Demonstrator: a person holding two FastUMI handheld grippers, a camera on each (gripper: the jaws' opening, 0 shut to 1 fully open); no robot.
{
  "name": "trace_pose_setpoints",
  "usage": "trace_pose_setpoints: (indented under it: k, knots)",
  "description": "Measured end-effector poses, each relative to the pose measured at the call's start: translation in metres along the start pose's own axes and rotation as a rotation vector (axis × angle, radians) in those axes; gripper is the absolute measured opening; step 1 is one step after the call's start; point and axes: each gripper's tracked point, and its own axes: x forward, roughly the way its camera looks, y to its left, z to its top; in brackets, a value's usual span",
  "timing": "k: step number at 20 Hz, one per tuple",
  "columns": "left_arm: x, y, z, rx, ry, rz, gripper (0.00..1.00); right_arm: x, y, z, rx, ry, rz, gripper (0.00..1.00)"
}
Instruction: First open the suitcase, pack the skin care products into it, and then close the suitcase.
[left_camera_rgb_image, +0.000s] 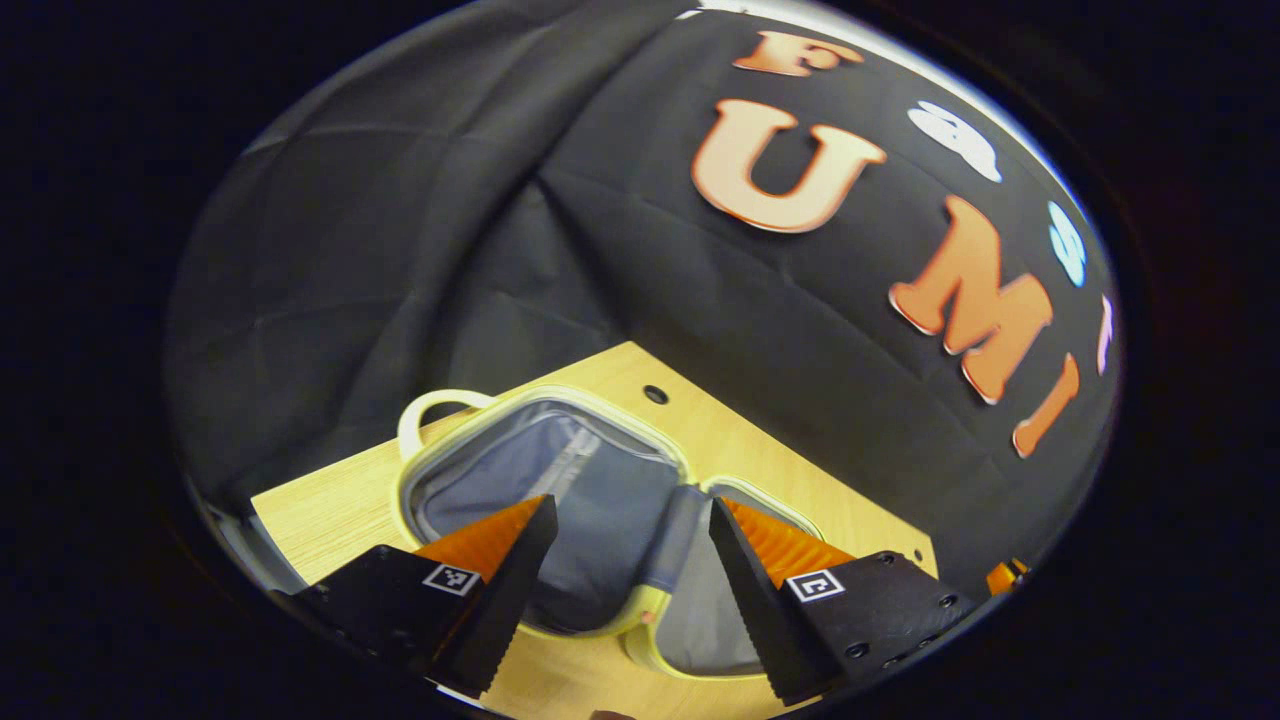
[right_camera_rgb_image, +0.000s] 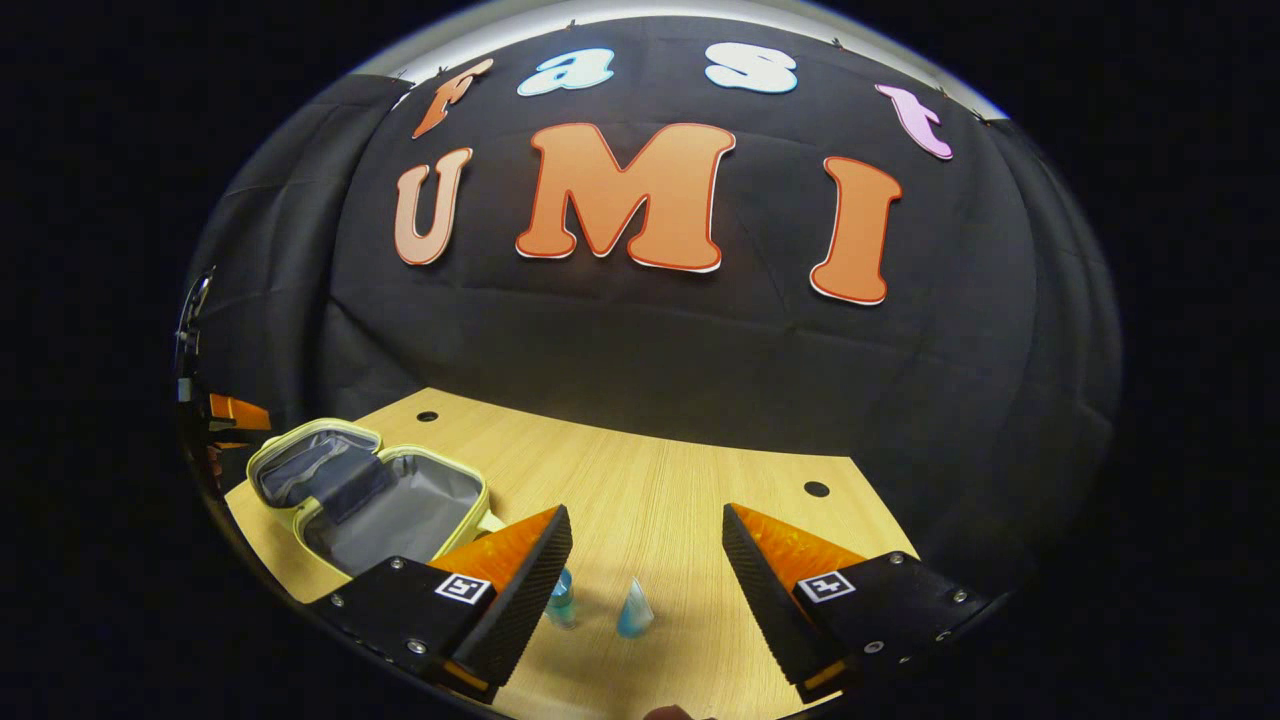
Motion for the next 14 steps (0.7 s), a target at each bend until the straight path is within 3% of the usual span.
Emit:
trace_pose_setpoints:
  k: [6,14]
  knots:
    - [-0.006,-0.096,-0.048,0.267,0.017,-0.050,0.95,-0.006,-0.021,-0.026,-0.017,0.031,0.041,0.96]
    - [-0.025,-0.214,-0.116,0.466,-0.002,-0.192,0.96,-0.014,-0.036,-0.056,-0.046,0.070,0.117,0.96]
